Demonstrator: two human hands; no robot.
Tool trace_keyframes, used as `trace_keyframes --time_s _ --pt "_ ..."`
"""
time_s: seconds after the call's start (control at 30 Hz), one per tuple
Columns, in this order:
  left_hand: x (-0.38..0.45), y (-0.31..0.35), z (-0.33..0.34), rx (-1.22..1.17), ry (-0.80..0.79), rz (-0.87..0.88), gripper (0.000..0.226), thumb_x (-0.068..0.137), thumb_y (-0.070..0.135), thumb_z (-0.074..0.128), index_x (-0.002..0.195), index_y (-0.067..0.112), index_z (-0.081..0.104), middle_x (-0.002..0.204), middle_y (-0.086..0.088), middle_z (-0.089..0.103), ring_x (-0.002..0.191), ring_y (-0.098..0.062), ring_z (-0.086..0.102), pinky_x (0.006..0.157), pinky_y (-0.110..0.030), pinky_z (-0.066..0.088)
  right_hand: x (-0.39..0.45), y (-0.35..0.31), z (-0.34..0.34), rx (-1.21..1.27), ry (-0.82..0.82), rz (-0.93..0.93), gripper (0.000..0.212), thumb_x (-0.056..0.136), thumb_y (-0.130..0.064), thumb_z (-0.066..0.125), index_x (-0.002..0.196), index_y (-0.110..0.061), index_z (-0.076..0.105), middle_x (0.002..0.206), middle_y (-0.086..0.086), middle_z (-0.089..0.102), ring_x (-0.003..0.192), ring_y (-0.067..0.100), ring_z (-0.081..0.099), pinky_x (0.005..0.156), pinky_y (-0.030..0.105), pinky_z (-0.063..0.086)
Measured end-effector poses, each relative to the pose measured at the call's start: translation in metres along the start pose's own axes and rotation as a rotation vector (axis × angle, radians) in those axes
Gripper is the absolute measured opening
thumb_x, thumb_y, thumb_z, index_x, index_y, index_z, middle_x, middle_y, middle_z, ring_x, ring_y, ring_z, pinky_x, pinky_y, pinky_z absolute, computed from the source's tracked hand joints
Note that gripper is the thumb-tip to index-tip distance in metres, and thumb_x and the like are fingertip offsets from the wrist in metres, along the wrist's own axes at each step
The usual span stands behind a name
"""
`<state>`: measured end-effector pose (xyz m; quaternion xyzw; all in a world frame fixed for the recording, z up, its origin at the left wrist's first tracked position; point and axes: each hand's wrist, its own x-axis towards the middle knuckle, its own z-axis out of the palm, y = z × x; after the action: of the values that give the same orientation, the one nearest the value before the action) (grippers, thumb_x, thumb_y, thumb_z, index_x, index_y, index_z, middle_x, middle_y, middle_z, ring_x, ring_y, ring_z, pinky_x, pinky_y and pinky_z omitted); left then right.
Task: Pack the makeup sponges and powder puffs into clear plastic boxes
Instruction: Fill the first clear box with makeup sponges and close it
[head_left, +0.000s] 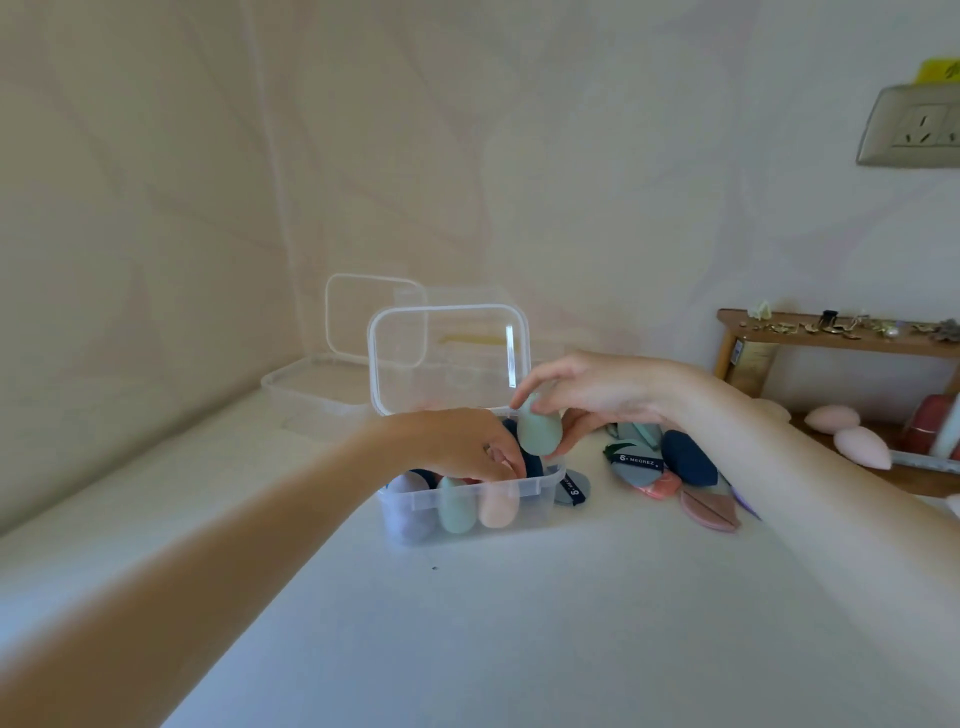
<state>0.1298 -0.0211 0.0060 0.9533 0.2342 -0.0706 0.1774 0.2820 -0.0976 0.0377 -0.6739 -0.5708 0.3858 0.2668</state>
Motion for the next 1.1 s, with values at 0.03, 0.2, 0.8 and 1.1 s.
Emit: trace_keyframes --time_s 0.03,0.2,0.8,1.1 --pt "-0.001 -0.001 0.001 0.004 0.014 -0.001 0.024 0.092 0.028 0.052 0.11 0.026 0.067 0.1 0.011 0.061 0.103 -0.019 0.062 0.088 -0.028 0.05 0.001 -0.003 0.002 -0.062 -0.017 -0.006 0.023 0.096 -0.003 0.046 0.111 -0.008 0.063 0.097 0.01 0.06 0.078 0.022 0.066 0.074 0.026 0.06" --pt "-0.002 -0.012 0.004 -0.064 0.072 -0.012 0.022 0.09 0.03 0.057 0.107 0.024 0.069 0.073 0.018 0.051 0.069 -0.004 0.049 0.071 -0.017 0.039 0.009 -0.019 0.011 -0.408 -0.105 0.048 0.033 0.087 0.001 0.053 0.113 -0.015 0.065 0.118 0.012 0.06 0.108 0.027 0.064 0.091 0.035 0.055" --pt "0.008 -0.027 0.01 -0.159 0.084 -0.035 0.016 0.084 0.033 0.063 0.094 0.022 0.069 0.076 0.018 0.056 0.076 -0.01 0.053 0.079 -0.026 0.045 0.031 -0.011 0.048 -1.057 -0.159 0.081 0.034 0.083 -0.022 0.069 0.062 -0.022 0.041 0.062 -0.005 0.041 0.055 0.01 0.036 0.049 0.019 0.029" --pt "0.005 -0.025 0.006 -0.152 0.069 -0.068 0.018 0.083 0.035 0.065 0.096 0.023 0.069 0.073 0.015 0.055 0.076 -0.01 0.052 0.077 -0.022 0.043 0.042 -0.016 0.045 -1.097 -0.253 0.126 0.028 0.084 -0.022 0.07 0.067 -0.026 0.048 0.067 -0.013 0.041 0.058 0.002 0.038 0.039 0.004 0.034"
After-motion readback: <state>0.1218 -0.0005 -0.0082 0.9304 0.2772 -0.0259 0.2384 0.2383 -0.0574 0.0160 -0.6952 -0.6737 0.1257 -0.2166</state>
